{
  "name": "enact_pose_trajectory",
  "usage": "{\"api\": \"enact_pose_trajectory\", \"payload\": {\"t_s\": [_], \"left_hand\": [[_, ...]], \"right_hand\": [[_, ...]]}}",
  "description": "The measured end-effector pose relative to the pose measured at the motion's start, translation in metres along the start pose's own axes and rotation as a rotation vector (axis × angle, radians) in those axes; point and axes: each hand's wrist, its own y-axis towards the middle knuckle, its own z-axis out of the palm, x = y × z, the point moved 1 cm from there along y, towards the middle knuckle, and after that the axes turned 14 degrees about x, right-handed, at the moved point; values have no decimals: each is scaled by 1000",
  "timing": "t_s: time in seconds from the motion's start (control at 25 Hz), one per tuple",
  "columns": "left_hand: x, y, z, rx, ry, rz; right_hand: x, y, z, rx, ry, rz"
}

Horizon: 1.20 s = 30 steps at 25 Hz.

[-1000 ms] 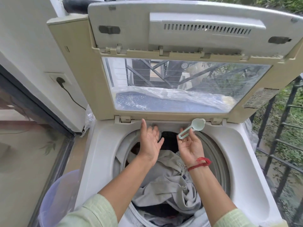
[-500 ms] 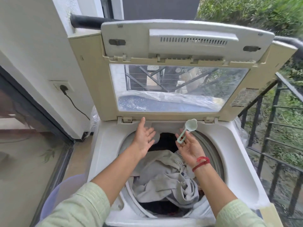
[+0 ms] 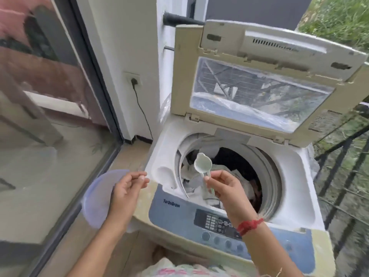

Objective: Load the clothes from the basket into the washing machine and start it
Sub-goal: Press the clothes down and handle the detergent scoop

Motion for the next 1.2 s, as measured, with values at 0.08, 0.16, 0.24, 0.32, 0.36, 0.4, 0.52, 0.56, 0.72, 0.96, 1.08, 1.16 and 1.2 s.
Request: {"api": "enact_pose_trajectory", "payload": {"t_s": [0.08, 0.16, 0.24, 0.32, 0.36, 0.4, 0.52, 0.56, 0.72, 0.96, 1.08, 1.16, 1.2], "left_hand": [[14, -46, -24, -141, 4, 4], [25, -103, -42, -294, 6, 18], [39, -170, -52, -463, 13, 19], [63, -242, -57, -596, 37, -24], [73, -273, -57, -622, 54, -53], [78, -301, -58, -640, 77, -84], [73, -370, -64, -755, 110, -120], [70, -388, -68, -827, 99, -115], [85, -472, -74, -1120, 26, -95], [136, -579, -128, -1370, -91, -181], [158, -616, -184, -1430, -175, -190], [172, -639, -226, -1439, -216, -186], [178, -651, -250, -1443, -228, -192]], "right_hand": [[-2, -16, 26, 167, -28, 5], [-12, -34, 54, 335, -48, 31], [-30, -52, 85, 497, -50, 63], [-54, -75, 123, 668, -45, 114], [-66, -86, 142, 734, -54, 131], [-78, -102, 164, 805, -69, 146], [-111, -157, 230, 1022, -67, 253], [-119, -173, 247, 1097, -84, 290], [-154, -223, 295, 1318, -200, 365], [-210, -242, 366, 1260, -362, 539], [-249, -251, 432, 1235, -480, 571], [-275, -264, 484, 1243, -547, 602], [-288, -272, 512, 1256, -582, 617]]}}
